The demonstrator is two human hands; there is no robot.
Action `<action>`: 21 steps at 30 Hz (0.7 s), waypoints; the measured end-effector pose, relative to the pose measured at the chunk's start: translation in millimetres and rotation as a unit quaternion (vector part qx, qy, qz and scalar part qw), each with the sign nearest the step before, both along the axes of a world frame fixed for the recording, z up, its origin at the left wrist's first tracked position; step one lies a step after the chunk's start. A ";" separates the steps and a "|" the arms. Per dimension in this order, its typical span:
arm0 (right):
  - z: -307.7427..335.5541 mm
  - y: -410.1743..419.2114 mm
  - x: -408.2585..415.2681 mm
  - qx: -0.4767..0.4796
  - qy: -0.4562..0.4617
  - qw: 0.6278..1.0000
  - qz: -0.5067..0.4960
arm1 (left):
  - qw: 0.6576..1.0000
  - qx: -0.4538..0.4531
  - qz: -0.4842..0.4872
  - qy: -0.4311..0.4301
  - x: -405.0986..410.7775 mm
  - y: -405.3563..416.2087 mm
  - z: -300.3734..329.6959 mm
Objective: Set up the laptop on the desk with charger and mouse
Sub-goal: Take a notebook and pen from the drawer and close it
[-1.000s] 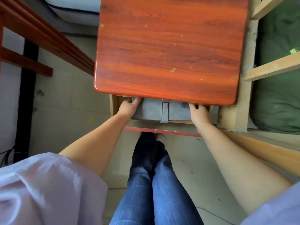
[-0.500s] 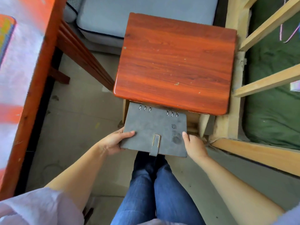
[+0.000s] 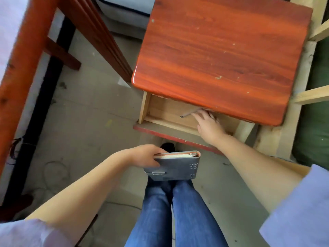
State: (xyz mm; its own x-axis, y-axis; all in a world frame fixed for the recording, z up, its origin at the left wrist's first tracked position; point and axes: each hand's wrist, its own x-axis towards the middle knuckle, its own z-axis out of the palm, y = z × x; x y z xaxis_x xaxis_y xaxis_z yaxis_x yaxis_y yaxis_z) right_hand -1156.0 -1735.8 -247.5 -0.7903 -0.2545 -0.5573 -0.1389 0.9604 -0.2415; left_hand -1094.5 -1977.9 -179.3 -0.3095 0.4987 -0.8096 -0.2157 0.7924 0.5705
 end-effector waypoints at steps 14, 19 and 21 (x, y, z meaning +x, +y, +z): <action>-23.3 7.7 -9.6 0.066 0.069 0.994 0.056 | 0.984 -0.041 -0.087 0.151 17.6 19.1 -19.8; -24.2 27.0 -5.2 0.132 0.040 0.987 0.087 | 0.982 -0.034 -0.109 0.153 30.1 17.4 -16.3; -30.7 31.9 -4.3 0.144 0.058 0.982 0.104 | 0.982 -0.035 -0.104 0.151 31.1 15.8 -22.1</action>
State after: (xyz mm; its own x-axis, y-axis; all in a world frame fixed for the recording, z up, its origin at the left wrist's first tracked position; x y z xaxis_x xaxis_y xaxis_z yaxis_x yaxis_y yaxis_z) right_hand -1160.3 -1703.9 -278.2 -0.8006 -0.2626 -0.5386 -0.3501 0.9345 0.0647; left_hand -1063.5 -1962.1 -201.3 -0.4379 0.5226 -0.7316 0.1253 0.8413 0.5259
